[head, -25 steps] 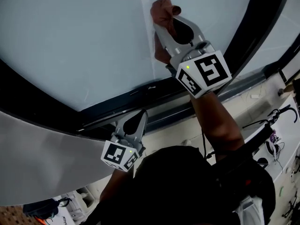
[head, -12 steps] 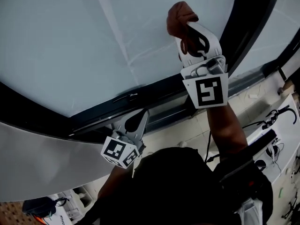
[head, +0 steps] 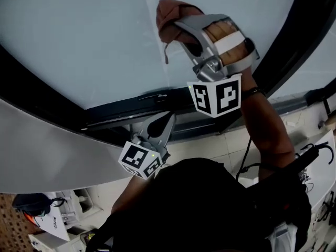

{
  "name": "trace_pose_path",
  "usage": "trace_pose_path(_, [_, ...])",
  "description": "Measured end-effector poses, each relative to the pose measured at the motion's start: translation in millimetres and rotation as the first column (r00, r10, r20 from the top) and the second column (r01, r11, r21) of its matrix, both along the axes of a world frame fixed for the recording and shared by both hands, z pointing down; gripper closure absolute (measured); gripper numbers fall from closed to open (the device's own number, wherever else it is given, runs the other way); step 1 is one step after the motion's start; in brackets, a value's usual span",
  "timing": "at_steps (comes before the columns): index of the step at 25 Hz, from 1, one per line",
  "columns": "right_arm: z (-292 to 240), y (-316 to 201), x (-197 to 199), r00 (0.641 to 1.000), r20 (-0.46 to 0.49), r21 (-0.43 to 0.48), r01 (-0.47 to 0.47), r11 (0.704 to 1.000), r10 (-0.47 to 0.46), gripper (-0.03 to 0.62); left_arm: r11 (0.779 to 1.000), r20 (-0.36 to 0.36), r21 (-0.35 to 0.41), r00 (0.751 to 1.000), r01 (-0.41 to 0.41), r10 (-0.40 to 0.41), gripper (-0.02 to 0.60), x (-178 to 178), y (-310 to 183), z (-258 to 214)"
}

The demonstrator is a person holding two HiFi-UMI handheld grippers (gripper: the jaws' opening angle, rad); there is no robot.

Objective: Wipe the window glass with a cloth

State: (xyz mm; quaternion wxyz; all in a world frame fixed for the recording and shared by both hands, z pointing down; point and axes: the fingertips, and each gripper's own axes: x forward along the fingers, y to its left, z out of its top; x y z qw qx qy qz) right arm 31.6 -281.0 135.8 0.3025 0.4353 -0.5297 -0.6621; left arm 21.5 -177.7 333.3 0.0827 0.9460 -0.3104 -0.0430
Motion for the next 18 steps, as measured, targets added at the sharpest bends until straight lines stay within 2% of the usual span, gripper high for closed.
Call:
trace_pose_path(4, [-9.4,-9.6,-4.4,1.0,-0.009,0.006,-0.007,1.0,0.007,0.562,0.999,-0.01,-0.006,0.999,0.045,-0.045,0.565,-15.0,1.4,3.2])
trace_pose_path(9, [-0.1,-24.0,-9.6,1.0,-0.007,-0.043,-0.016,0.999,0.015,0.562,0.997,-0.019,-0.012,0.997,0.076,-0.076,0.565,-29.5,0.4,6.3])
trace_pose_path(18, [17.5,-25.2,-7.7,0.998,0.059,-0.088,0.013,0.996,-0.008,0.562,0.994,0.026,-0.004,0.994,0.111,-0.111,0.565,-45.8,-8.8,16.3])
